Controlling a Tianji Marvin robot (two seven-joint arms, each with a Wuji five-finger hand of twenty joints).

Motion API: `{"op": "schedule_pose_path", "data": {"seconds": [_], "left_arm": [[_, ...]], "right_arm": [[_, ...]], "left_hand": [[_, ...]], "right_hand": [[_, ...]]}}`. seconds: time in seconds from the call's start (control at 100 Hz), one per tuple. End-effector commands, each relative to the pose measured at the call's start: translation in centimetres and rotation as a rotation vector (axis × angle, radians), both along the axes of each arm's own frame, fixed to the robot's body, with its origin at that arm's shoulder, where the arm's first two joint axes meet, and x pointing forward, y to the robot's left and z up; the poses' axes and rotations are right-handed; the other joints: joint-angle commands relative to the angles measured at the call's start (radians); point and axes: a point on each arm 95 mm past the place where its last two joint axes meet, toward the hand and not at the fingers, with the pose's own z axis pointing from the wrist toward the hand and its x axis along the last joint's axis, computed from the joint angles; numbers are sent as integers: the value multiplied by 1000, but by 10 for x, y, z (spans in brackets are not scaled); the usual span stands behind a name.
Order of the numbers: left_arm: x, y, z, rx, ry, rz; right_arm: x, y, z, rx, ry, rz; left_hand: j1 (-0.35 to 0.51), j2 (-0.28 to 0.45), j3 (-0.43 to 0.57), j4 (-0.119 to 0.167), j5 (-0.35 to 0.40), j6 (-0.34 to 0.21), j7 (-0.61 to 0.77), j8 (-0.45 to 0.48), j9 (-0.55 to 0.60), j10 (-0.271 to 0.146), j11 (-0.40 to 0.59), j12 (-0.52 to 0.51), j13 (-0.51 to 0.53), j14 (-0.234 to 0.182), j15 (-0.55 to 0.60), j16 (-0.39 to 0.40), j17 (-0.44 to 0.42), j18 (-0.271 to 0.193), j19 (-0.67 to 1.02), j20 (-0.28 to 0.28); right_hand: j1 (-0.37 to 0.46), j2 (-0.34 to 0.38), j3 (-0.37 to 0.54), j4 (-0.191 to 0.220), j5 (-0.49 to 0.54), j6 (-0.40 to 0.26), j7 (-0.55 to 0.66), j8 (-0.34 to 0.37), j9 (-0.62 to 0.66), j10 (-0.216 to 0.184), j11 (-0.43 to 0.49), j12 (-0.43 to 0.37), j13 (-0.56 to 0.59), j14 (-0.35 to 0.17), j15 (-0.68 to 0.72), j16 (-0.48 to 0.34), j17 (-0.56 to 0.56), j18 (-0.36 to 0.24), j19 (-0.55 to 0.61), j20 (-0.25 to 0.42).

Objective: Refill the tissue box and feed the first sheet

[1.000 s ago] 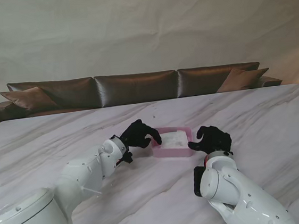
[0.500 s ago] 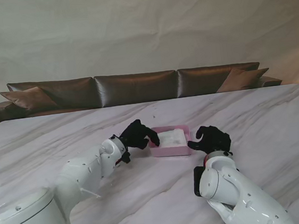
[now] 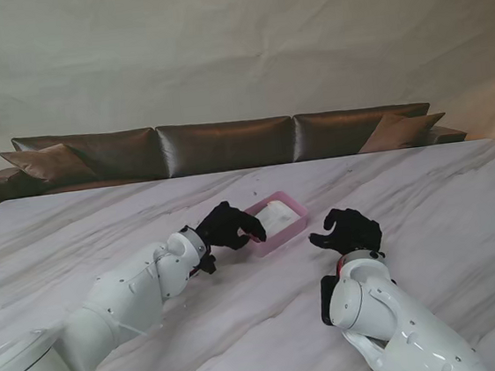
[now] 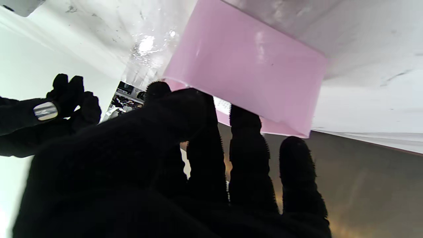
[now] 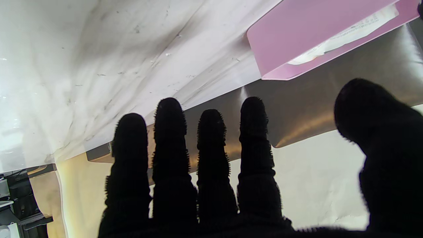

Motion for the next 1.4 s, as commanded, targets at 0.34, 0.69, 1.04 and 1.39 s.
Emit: {"op": "schedule_pose_path", "data": {"seconds": [0.34, 0.69, 1.04, 1.39], "left_arm": [[7, 11, -10, 3, 8, 40], [8, 17, -15, 54, 12, 29], [5, 21, -24, 102, 7, 35], [2, 20, -28, 143, -37, 40]], "right_arm": [[-3, 1, -1, 9, 9, 4], [-2, 1, -2, 17, 9, 1], [-1, 2, -4, 24, 11, 1], [-1, 1, -4, 24, 10, -2]], "left_hand": [[-222, -40, -109, -5, -62, 44, -33, -36, -104, 22, -3, 11, -107, 37, 21, -53, -78, 118, -963, -53], [-227, -122, -122, -26, -69, 30, -23, -13, -112, 6, 29, 26, -125, 34, 26, -30, -78, 129, -987, -65], [-205, -152, -88, -52, -67, 20, 50, 37, -104, 4, 140, 87, -131, 52, 116, 60, -51, 147, -934, -38], [11, -175, -120, -115, -159, -76, 357, 340, -137, -20, 350, 514, -235, 59, 432, 345, 89, 107, -495, 182]], "right_hand": [[-3, 24, -11, -10, 12, 7, -1, -7, 17, 22, 10, -7, 14, -6, -13, -9, -18, -2, -18, -13], [-3, 25, -12, -9, 11, 5, -1, -7, 19, 21, 9, -7, 19, -6, -12, -8, -23, 5, -22, -16], [-2, 24, -13, -9, 10, 6, -1, -6, 22, 20, 9, -7, 26, -5, -9, -6, -27, 8, -25, -18], [-2, 25, -13, -8, 12, 5, 2, -6, 32, 17, 12, -6, 34, -7, -6, -5, -28, 8, -26, -19]]}}
